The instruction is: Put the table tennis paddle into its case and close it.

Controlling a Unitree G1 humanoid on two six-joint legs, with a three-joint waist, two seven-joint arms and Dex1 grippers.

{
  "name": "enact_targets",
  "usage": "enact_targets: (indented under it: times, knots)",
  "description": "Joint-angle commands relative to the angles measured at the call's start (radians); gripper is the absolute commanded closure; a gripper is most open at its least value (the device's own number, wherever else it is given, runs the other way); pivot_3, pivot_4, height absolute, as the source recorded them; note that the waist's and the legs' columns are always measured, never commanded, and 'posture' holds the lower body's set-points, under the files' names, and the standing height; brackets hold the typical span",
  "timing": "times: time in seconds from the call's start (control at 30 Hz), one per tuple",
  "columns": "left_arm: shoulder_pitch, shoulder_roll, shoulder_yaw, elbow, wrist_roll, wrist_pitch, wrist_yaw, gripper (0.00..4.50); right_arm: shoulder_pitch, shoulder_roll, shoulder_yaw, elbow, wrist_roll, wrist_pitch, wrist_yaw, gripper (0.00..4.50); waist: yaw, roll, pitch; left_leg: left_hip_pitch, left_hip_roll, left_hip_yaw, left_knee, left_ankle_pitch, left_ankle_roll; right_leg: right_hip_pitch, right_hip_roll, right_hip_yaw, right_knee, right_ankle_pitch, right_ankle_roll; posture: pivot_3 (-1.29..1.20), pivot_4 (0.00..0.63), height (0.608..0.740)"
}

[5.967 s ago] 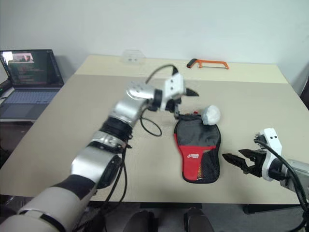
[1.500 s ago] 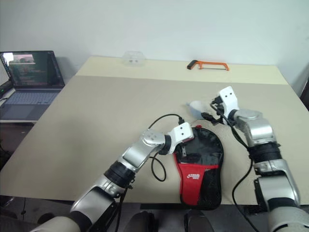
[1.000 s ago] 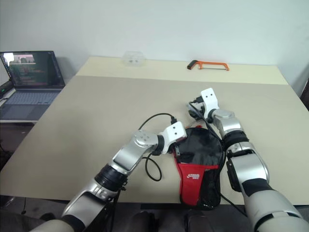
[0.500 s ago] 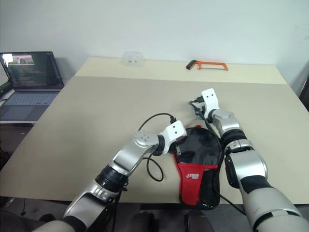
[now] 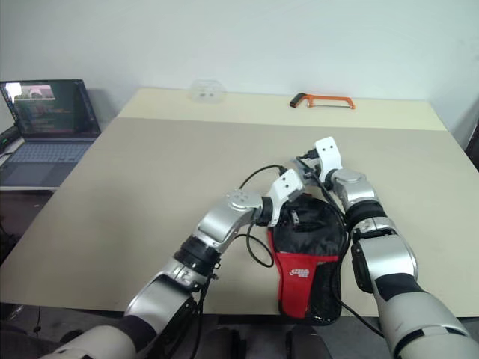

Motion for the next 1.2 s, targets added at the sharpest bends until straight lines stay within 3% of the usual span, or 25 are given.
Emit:
enact_targets:
  times: [0.03,0.83,1.03,1.2]
  knots:
    - [0.042,0.008,-0.058,0.079,0.053,-0.035,-0.025,0.0,-0.003,-0.02,-0.022,-0.056,0.002,0.018,0.001,3.85,0.003,0.001,0.0,0.001,0.0,0.0,0.0,0.0,0.0,0.001,0.0,0.0,0.0,0.0,0.0,0.0,0.15,0.74]
    - [0.141,0.04,-0.076,-0.01,0.075,-0.012,-0.039,0.0,-0.049,-0.172,-0.074,0.071,-0.014,-0.03,-0.113,3.86,0.005,0.001,-0.002,0.007,-0.001,-0.001,0.0,0.0,0.0,0.009,0.0,0.0,-0.001,0.0,0.0,0.0,0.15,0.74]
    - [0.14,0.025,-0.087,0.02,0.079,-0.04,-0.031,0.0,0.052,-0.308,-0.118,0.004,0.015,0.012,-0.044,3.86,0.015,0.001,-0.002,0.007,-0.001,-0.002,0.0,0.0,0.0,0.01,-0.001,0.0,-0.003,0.0,0.0,0.0,0.15,0.74]
    - [0.13,0.011,-0.096,0.041,0.083,-0.063,-0.03,0.0,0.208,-0.388,-0.132,-0.23,0.04,0.126,0.057,3.86,0.013,0.005,-0.005,0.007,-0.002,-0.002,0.0,0.0,0.0,0.011,-0.001,0.0,-0.003,0.0,0.001,0.0,0.15,0.74]
